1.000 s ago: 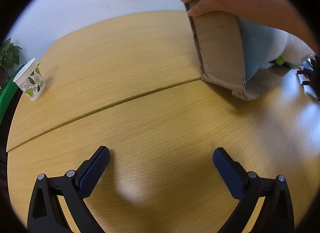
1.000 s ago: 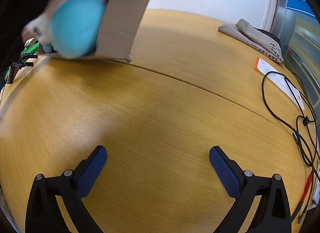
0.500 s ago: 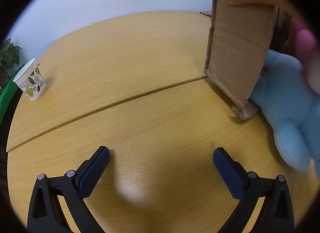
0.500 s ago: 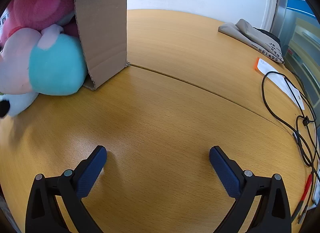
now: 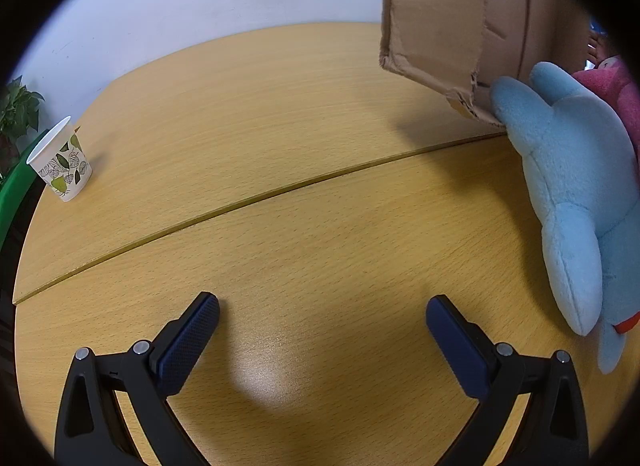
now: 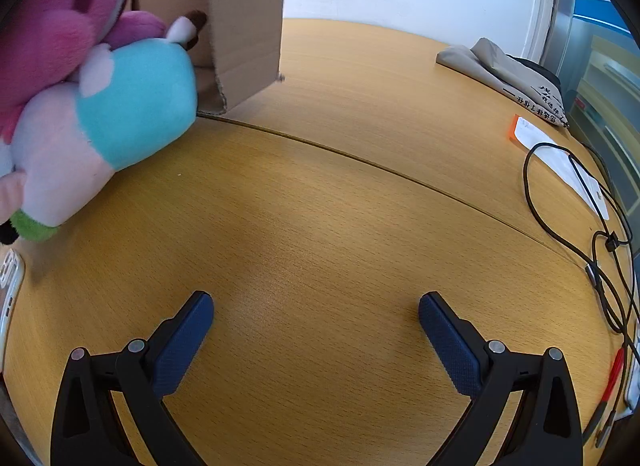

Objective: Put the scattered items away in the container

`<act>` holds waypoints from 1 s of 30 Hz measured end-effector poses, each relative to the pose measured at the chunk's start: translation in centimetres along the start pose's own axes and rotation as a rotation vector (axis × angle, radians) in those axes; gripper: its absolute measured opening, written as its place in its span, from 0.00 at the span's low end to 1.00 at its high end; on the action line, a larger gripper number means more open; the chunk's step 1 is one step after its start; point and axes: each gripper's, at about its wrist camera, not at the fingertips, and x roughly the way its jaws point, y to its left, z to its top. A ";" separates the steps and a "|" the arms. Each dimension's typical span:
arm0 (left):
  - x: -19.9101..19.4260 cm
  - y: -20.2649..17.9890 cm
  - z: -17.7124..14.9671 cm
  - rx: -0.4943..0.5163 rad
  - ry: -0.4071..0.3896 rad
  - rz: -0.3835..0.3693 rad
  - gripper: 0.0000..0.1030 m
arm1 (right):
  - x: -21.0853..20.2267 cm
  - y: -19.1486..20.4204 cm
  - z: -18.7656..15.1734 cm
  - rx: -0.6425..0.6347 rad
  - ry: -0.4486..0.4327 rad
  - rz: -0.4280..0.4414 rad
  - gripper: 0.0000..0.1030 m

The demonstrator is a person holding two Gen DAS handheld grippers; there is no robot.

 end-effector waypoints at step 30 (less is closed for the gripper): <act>-0.2 -0.1 -0.1 -0.004 0.000 0.003 1.00 | 0.0 0.0 -0.1 0.000 0.000 0.000 1.00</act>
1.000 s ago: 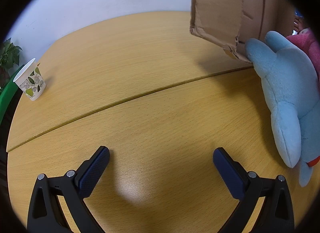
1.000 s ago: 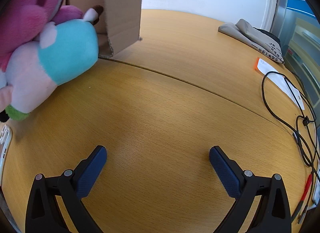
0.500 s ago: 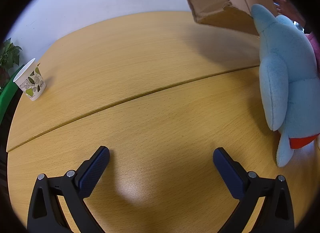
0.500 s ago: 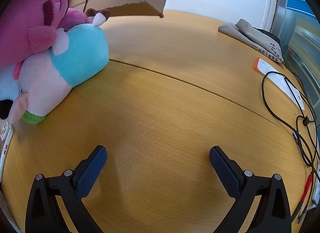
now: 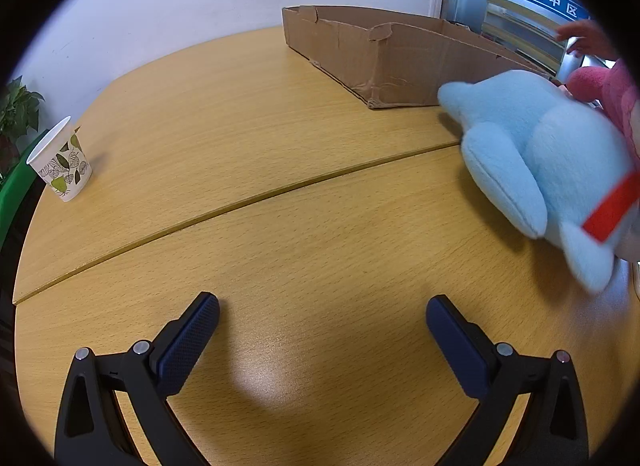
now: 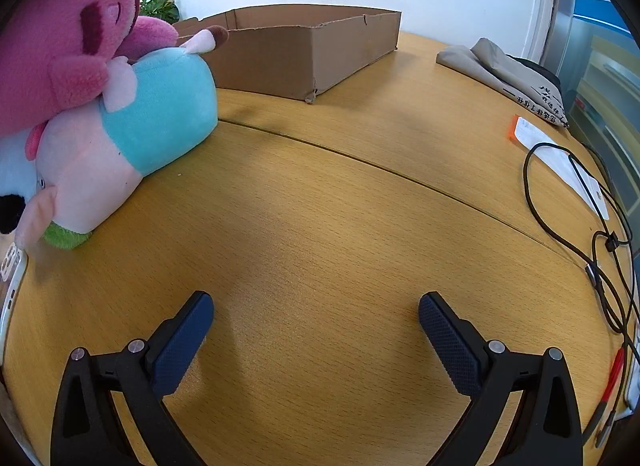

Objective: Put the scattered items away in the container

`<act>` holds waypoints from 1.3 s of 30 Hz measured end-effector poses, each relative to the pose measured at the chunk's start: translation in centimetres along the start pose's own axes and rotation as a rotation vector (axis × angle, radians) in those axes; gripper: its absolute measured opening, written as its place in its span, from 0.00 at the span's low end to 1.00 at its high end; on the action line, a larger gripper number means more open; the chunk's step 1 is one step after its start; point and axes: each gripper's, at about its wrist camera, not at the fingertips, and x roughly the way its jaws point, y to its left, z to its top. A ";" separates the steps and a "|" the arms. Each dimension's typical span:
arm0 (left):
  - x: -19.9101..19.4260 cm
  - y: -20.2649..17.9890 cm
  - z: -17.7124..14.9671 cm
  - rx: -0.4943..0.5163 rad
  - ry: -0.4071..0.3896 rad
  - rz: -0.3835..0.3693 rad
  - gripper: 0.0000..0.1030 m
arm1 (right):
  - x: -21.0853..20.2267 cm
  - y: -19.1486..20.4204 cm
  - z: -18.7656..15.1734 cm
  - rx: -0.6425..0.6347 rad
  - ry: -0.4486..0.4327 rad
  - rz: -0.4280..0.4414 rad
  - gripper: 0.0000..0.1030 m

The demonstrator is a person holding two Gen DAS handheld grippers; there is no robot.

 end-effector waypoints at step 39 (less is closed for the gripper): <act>0.0 0.0 0.0 -0.009 0.000 0.007 1.00 | 0.0 0.0 -0.1 0.000 -0.001 0.000 1.00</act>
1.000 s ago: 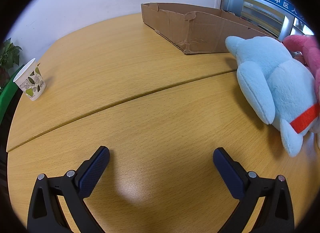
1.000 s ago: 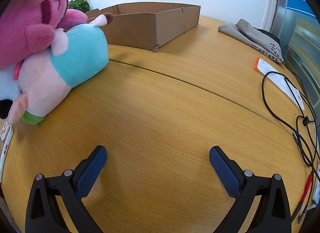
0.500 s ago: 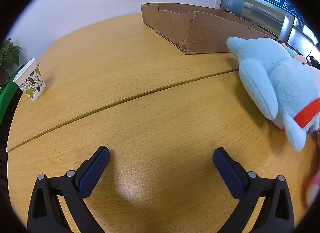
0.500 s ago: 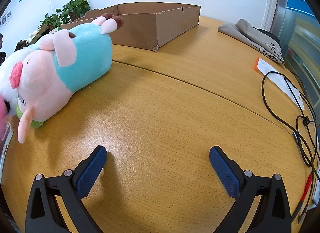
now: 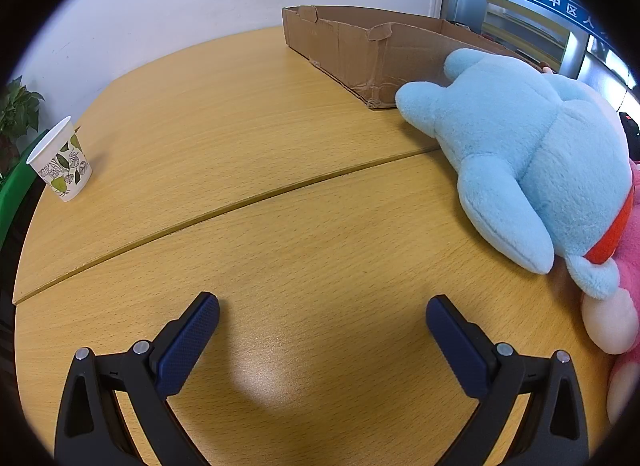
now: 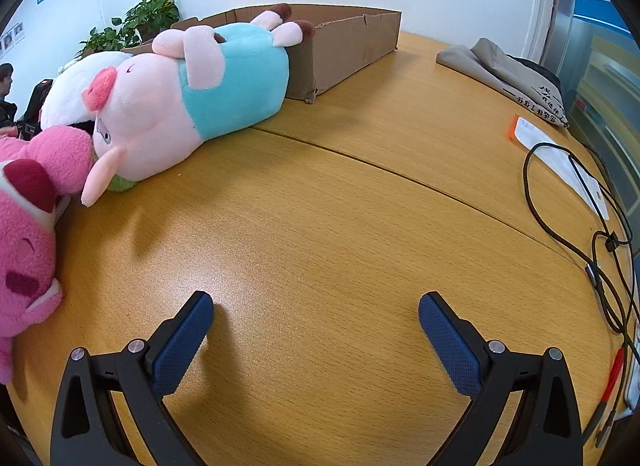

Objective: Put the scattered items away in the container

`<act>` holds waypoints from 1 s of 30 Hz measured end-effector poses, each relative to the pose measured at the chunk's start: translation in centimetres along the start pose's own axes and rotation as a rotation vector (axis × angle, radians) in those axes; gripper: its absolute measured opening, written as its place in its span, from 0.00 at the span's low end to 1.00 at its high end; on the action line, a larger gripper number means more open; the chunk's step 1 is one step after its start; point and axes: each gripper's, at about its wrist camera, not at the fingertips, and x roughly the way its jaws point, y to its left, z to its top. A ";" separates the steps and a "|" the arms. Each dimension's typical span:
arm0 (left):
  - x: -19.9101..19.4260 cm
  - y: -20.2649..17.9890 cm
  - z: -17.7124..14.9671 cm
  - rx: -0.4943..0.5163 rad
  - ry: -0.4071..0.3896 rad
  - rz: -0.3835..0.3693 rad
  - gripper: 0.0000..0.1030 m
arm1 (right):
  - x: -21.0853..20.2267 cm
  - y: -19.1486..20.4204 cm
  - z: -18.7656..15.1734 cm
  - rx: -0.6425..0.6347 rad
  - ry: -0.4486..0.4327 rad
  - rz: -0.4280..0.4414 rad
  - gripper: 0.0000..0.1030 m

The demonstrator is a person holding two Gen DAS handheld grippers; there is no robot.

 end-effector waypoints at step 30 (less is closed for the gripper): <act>0.0 -1.2 -0.4 -0.206 -0.001 0.147 1.00 | -0.6 3.3 -0.6 0.266 0.005 -0.197 1.00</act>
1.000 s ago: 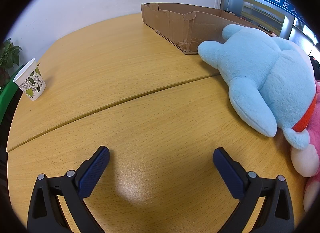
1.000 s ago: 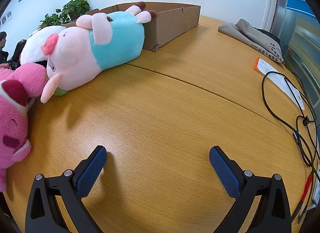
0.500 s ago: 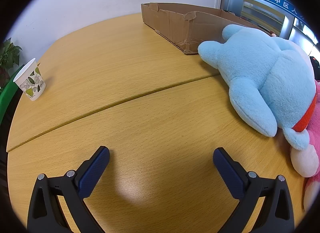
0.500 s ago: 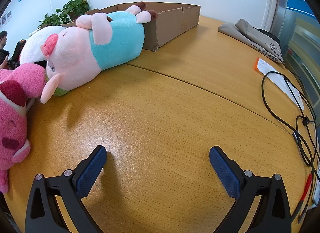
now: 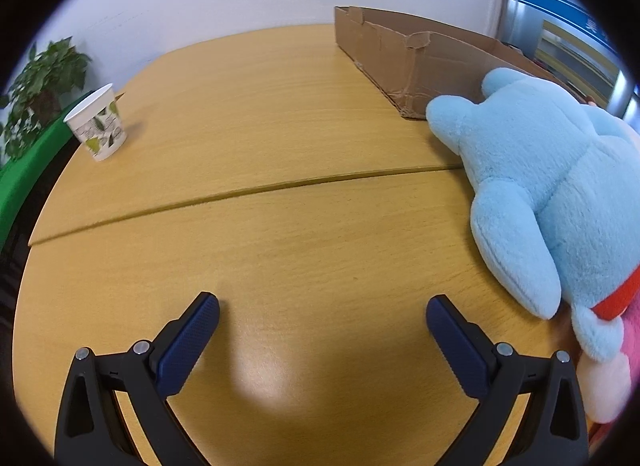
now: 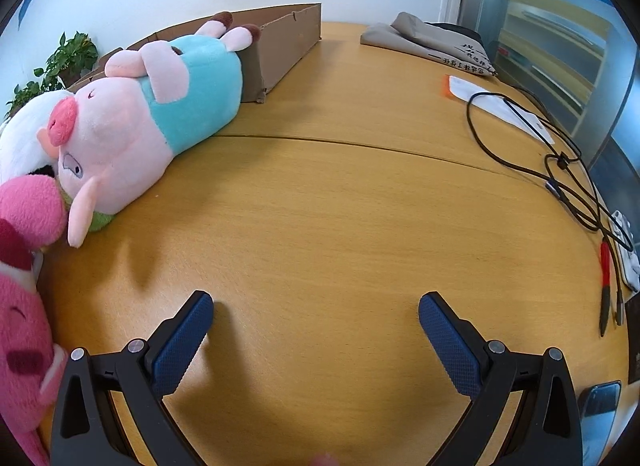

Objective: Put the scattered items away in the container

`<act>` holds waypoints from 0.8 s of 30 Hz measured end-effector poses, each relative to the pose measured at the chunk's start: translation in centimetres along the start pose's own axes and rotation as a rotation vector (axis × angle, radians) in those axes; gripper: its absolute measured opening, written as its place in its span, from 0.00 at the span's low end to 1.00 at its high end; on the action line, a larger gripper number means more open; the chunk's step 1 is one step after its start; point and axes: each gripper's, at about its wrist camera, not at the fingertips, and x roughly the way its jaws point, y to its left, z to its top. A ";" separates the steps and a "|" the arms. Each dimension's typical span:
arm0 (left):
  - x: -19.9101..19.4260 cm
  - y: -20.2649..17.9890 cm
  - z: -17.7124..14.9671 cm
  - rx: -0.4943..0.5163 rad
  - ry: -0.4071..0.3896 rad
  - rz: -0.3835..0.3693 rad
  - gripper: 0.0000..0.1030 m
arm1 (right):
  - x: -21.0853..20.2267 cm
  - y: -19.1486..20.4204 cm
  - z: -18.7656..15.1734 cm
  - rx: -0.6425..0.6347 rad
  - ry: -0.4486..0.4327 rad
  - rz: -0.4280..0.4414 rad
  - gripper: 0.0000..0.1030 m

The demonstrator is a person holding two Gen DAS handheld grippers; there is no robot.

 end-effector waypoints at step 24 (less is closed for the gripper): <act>-19.6 -23.0 -3.7 -0.175 -0.327 -0.260 0.99 | -20.0 13.4 -3.5 0.176 -0.349 0.147 1.00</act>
